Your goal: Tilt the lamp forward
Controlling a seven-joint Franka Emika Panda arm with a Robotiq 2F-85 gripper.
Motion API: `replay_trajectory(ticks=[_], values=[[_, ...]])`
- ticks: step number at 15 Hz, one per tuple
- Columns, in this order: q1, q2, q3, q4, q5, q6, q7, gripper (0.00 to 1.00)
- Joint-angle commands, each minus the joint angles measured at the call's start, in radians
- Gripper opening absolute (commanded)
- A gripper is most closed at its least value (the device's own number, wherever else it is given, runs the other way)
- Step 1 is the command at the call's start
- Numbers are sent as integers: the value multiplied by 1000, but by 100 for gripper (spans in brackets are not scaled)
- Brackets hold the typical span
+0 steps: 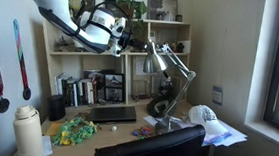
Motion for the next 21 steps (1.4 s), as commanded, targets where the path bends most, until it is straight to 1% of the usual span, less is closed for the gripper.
replay_trajectory(ticks=[1, 2, 4, 7, 11, 17, 18, 19, 21], values=[[17, 3, -19, 8, -8, -29, 10, 100], [15, -1, -20, 3, 17, -33, -19, 100], [16, -6, -23, 1, 10, -46, -19, 100], [18, -4, -25, 7, -16, -80, 8, 100], [23, -4, -25, 12, -36, -157, 24, 100], [27, -2, -23, 17, -48, -249, 44, 100], [25, -1, -24, 19, -51, -259, 44, 96], [24, 1, -26, 23, -49, -270, 43, 72], [24, 3, -28, 27, -47, -283, 43, 69]])
